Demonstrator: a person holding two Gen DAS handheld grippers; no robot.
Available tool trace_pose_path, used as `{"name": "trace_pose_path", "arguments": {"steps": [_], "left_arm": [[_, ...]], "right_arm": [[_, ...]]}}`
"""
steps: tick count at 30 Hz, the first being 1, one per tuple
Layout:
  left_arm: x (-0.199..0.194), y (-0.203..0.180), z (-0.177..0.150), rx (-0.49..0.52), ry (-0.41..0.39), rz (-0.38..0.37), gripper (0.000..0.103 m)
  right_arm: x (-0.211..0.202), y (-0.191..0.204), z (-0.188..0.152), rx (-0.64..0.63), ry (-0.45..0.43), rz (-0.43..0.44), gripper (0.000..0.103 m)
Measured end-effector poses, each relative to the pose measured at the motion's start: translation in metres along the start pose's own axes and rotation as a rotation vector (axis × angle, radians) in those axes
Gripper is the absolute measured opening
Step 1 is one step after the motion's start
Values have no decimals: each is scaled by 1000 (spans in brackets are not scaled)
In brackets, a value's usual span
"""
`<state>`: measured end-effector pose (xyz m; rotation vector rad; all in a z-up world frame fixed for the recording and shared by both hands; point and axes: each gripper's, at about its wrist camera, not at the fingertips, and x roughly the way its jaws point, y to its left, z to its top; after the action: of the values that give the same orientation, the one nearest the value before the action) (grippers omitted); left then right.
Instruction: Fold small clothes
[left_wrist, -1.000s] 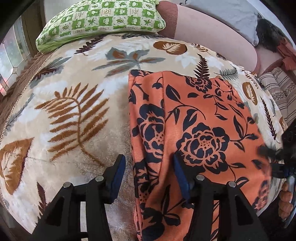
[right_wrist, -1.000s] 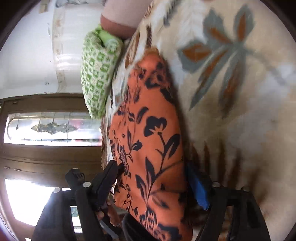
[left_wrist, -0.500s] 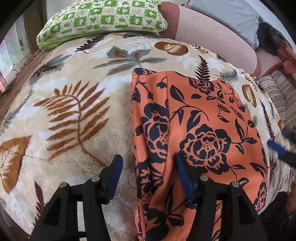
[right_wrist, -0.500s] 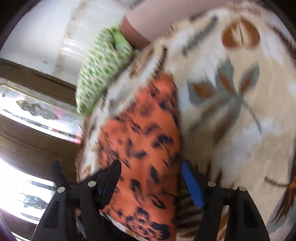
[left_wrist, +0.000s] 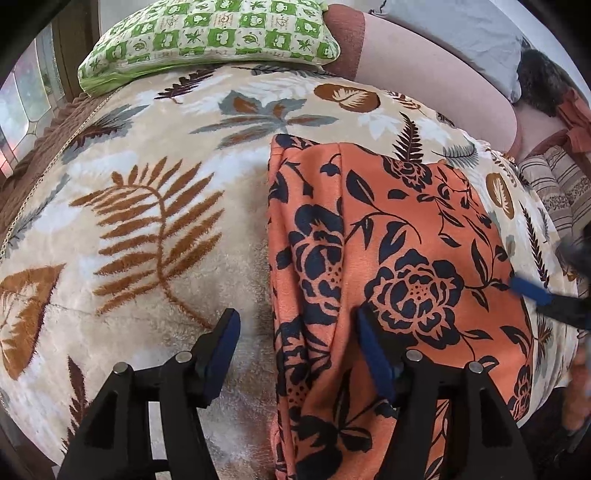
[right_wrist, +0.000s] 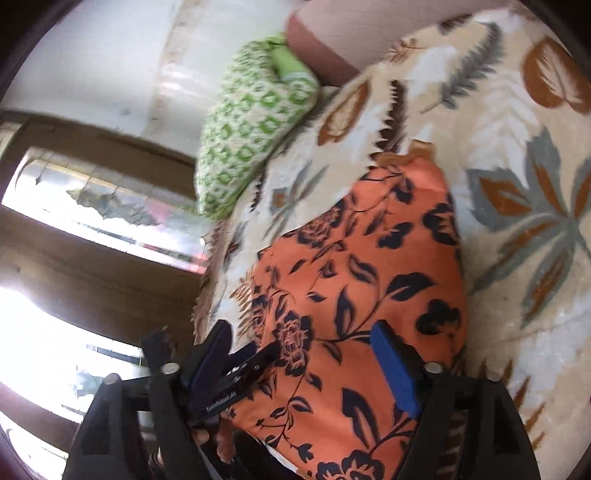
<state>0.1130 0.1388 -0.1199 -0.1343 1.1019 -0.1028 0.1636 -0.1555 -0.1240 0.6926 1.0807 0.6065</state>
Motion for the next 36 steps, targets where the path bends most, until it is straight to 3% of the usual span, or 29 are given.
{"name": "trace_pose_path", "arguments": {"steps": [1,4,6,9,12,15,20,28,36], "left_arm": [[0,-1,0,1,2,3,67],[-8,-3,-1,-2,-6,20,67],[-13,-3,-4,-11,-10,22,67],[-19,-3,-9,-17,-15,36,67],[-22,-2,-13,-44,-12,28,67],[-32,-3,-16,-43,-25,46,66],[-50,-3,-20,-51,-57,58,66],[-62,6,-31,-39,-69,105,66],[-67,7,-38,-57,-85,153,66]], "right_arm": [[15,-13,0,27,44,-21,90],[4,-10,0,74,-5,24,89],[-8,5,-5,23,-14,5,89],[-20,17,-19,-18,-9,53,89],[10,-1,-30,-13,70,-5,90],[-3,-2,-30,33,25,26,90],[-24,25,-36,-72,-10,3,90],[-50,-17,-64,31,-42,-21,90],[-70,-40,-66,76,-85,-46,90]]}}
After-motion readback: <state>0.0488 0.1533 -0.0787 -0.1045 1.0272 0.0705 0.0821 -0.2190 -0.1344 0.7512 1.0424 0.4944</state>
